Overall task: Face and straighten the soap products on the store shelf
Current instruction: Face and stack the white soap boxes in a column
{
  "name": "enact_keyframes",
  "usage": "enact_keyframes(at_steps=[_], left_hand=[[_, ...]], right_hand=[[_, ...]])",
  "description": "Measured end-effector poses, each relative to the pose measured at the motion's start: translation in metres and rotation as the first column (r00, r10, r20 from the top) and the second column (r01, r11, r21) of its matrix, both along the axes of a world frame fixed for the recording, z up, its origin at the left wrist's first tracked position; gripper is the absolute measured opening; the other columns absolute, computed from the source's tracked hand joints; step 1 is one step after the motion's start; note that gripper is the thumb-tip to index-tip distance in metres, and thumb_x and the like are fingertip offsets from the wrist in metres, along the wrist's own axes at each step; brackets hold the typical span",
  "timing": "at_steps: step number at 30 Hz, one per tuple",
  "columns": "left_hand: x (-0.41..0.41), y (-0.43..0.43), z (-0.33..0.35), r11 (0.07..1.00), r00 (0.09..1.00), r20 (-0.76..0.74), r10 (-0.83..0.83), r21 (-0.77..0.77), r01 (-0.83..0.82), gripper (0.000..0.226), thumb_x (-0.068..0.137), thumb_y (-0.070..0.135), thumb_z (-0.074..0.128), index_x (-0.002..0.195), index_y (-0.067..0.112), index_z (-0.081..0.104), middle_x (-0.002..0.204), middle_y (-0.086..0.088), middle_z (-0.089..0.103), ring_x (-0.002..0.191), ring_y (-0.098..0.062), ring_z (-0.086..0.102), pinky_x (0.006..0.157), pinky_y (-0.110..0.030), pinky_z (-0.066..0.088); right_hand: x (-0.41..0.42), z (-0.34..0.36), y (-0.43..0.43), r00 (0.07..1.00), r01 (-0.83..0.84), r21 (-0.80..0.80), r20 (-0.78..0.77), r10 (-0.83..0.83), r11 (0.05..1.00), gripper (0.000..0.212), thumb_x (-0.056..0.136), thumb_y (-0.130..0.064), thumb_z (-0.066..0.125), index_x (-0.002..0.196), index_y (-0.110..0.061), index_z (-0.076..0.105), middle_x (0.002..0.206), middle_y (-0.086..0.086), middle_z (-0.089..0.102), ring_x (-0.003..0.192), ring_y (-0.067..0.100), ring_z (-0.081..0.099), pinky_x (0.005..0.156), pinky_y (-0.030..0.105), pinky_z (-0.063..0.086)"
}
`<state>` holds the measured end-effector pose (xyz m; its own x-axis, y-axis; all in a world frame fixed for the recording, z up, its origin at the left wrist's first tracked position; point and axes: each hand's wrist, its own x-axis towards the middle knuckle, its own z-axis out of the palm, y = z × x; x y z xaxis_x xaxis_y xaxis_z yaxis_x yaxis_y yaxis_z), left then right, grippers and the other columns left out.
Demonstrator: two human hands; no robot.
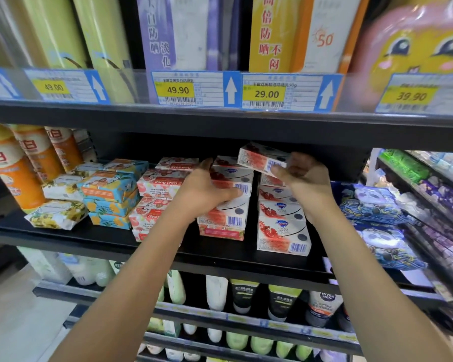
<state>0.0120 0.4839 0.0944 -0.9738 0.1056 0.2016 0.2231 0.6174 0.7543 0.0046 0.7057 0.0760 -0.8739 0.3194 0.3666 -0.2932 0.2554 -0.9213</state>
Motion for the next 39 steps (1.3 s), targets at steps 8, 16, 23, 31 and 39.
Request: enact_keyframes(at_steps=[8, 16, 23, 31, 39], left_hand=[[-0.012, 0.005, -0.014, 0.996, 0.991, -0.104, 0.081, -0.014, -0.083, 0.082, 0.076, 0.036, 0.090, 0.145, 0.019, 0.050, 0.138, -0.002, 0.062, 0.125, -0.023, 0.060, 0.086, -0.023, 0.043], [-0.017, 0.001, -0.016, 0.998, 0.996, -0.076, 0.041, -0.036, -0.043, 0.057, 0.075, 0.036, 0.090, 0.125, 0.019, 0.067, 0.119, 0.006, 0.071, 0.091, -0.015, 0.067, 0.071, -0.023, 0.051], [-0.006, -0.001, -0.015, 0.997, 0.994, -0.084, 0.075, -0.021, -0.077, 0.060, 0.069, 0.046, 0.091, 0.116, 0.017, 0.067, 0.089, 0.011, 0.064, 0.074, -0.004, 0.059, 0.057, -0.017, 0.039], [0.039, -0.019, -0.020, 0.989, 0.994, -0.111, 0.011, 0.150, 0.006, 0.057, 0.062, 0.045, 0.094, 0.107, 0.028, 0.063, 0.079, -0.002, 0.071, 0.065, -0.013, 0.064, 0.063, -0.031, 0.058], [0.053, -0.025, -0.029, 0.966, 0.997, -0.056, -0.044, 0.251, 0.057, 0.059, 0.062, 0.037, 0.096, 0.112, 0.025, 0.066, 0.084, 0.003, 0.075, 0.076, -0.024, 0.070, 0.074, -0.046, 0.062]], right_hand=[[0.016, -0.002, 0.011, 0.999, 0.024, -0.034, -0.023, -0.025, 0.999, 0.031, 0.083, -0.015, 0.086, 0.083, -0.030, 0.059, 0.089, -0.009, 0.064, 0.090, 0.012, 0.064, 0.096, 0.034, 0.055], [0.022, 0.002, 0.019, 0.998, 0.069, -0.034, 0.003, -0.069, 0.997, 0.043, 0.083, -0.022, 0.086, 0.117, -0.022, 0.060, 0.095, -0.010, 0.066, 0.092, 0.008, 0.064, 0.085, 0.019, 0.052], [0.028, 0.008, 0.033, 0.989, 0.145, 0.107, 0.018, -0.148, 0.984, 0.028, 0.086, -0.021, 0.083, 0.100, -0.006, 0.064, 0.081, -0.007, 0.063, 0.076, 0.006, 0.062, 0.078, 0.025, 0.049], [0.026, -0.011, 0.037, 0.981, 0.127, 0.237, 0.110, -0.157, 0.963, 0.023, 0.087, -0.021, 0.081, 0.088, -0.012, 0.060, 0.081, -0.001, 0.061, 0.069, 0.005, 0.058, 0.062, 0.016, 0.043], [0.002, -0.044, 0.036, 0.957, 0.056, 0.263, 0.261, -0.127, 0.963, 0.020, 0.087, -0.012, 0.076, 0.096, -0.005, 0.060, 0.090, 0.012, 0.067, 0.082, 0.030, 0.069, 0.074, 0.051, 0.061]])
